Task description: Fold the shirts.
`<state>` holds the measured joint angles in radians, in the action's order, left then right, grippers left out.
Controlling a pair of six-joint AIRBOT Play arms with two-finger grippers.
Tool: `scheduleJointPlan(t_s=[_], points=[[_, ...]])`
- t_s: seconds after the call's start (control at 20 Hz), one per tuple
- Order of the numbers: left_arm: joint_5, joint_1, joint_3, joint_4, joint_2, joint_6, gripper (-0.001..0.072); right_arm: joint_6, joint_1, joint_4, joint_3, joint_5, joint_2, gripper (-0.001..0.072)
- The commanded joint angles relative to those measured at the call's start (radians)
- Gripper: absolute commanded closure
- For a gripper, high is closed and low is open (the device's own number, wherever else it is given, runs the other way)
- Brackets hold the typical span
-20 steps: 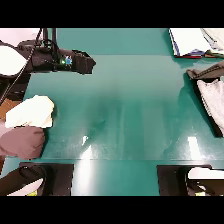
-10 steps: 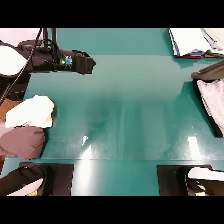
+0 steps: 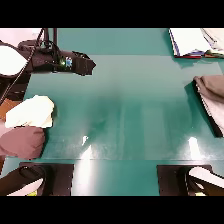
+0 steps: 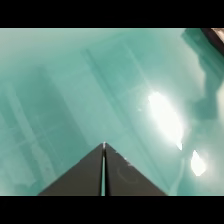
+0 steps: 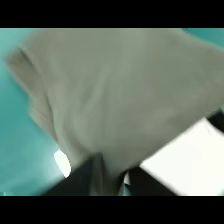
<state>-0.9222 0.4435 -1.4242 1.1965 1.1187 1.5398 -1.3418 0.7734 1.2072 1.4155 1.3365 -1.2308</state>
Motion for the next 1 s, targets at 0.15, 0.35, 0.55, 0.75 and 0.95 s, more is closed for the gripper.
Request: scheduleJointPlan(t_s=[0.15, 0.35, 0.55, 0.75, 0.95], points=[[-0.005, 0.000, 0.000, 0.000, 0.000, -0.003, 0.0677, -0.001, 0.077, 0.024, -0.159, 0.005, 0.082, 0.0086], [0.006, 0.000, 0.000, 0.001, 0.000, -0.003, 0.0677, -0.001, -0.082, -0.163, -0.068, -0.011, 0.121, 0.0086], [0.024, 0.000, 0.000, 0.011, 0.000, -0.003, 0.0677, -0.001, -0.387, -0.212, 0.016, -0.023, 0.124, 0.0088], [0.026, 0.000, 0.000, 0.003, 0.000, -0.003, 0.0677, 0.000, -0.663, -0.211, 0.037, -0.065, 0.124, 0.0430], [0.026, 0.000, 0.000, 0.003, 0.000, -0.003, 0.0677, 0.019, -0.806, -0.209, 0.036, -0.111, 0.124, 0.0698]])
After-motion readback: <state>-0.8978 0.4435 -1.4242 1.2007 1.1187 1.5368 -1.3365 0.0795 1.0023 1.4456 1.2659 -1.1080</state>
